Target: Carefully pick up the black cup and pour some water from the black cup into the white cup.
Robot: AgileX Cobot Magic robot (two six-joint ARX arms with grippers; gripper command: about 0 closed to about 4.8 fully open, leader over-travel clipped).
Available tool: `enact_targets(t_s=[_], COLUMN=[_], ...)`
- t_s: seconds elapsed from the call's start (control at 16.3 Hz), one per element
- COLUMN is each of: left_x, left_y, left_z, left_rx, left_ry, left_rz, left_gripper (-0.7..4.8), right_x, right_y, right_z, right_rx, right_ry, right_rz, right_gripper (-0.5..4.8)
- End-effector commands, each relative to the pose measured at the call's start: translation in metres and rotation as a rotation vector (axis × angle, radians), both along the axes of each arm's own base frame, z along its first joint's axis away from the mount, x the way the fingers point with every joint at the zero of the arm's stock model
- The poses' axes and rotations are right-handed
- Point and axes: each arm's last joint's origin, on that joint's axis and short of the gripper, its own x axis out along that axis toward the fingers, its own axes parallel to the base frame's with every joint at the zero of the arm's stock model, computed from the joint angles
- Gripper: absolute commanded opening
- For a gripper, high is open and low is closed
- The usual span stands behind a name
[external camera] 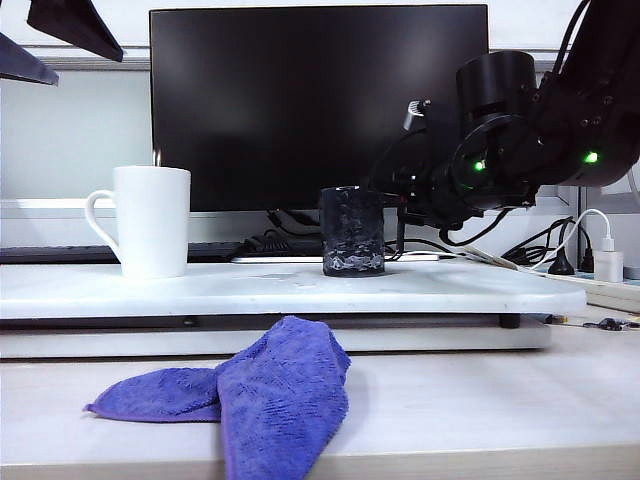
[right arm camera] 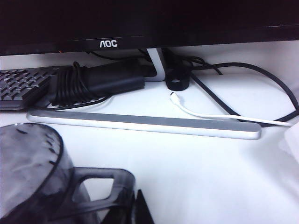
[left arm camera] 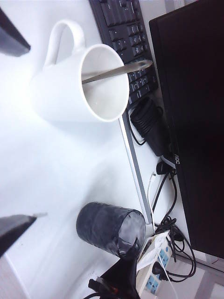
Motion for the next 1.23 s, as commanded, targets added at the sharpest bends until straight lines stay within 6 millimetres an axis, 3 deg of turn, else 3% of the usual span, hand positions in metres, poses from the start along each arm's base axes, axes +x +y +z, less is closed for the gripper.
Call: enact_targets(t_s=[0.06,0.31,0.43,0.74,0.86,1.04,1.1,1.23], left_x=[0.000,0.000,0.000,0.000,0.000,-0.003,-0.010,-0.028], left_y=[0.000,0.000,0.000,0.000,0.000,0.001,0.002,0.005], left_z=[0.003,0.003,0.003,0.003,0.003,0.015,0.029,0.050], left_rx=[0.002,0.002,0.002,0.001,0.001,-0.020,-0.038,-0.065], left_ry=[-0.015,-0.016,-0.016,-0.016,-0.017,-0.117,-0.226,-0.380], left_rz=[0.002,0.002,0.002,0.002,0.002,0.002,0.003,0.003], left_gripper=[4.79,4.79,4.79,4.79,4.79,4.79,4.79,4.79], right_x=[0.001,0.001,0.001,-0.001,-0.006,-0.032,-0.056,-0.100], right_y=[0.001,0.001,0.001,0.001,-0.001,-0.012,-0.022,-0.042], right_z=[0.009,0.010,0.011,0.018,0.035,0.096,0.139,0.194], right_rx=[0.021,0.007,0.009,-0.012,0.001,-0.020,-0.024,-0.005], right_ry=[-0.056,-0.063,-0.066,-0.084,-0.114,-0.187,-0.278,-0.427], right_rz=[0.003,0.005,0.005,0.028,0.028,0.026,0.020,0.006], right_gripper=[1.33,1.79,2.63,2.67,2.66,2.65,2.64,2.63])
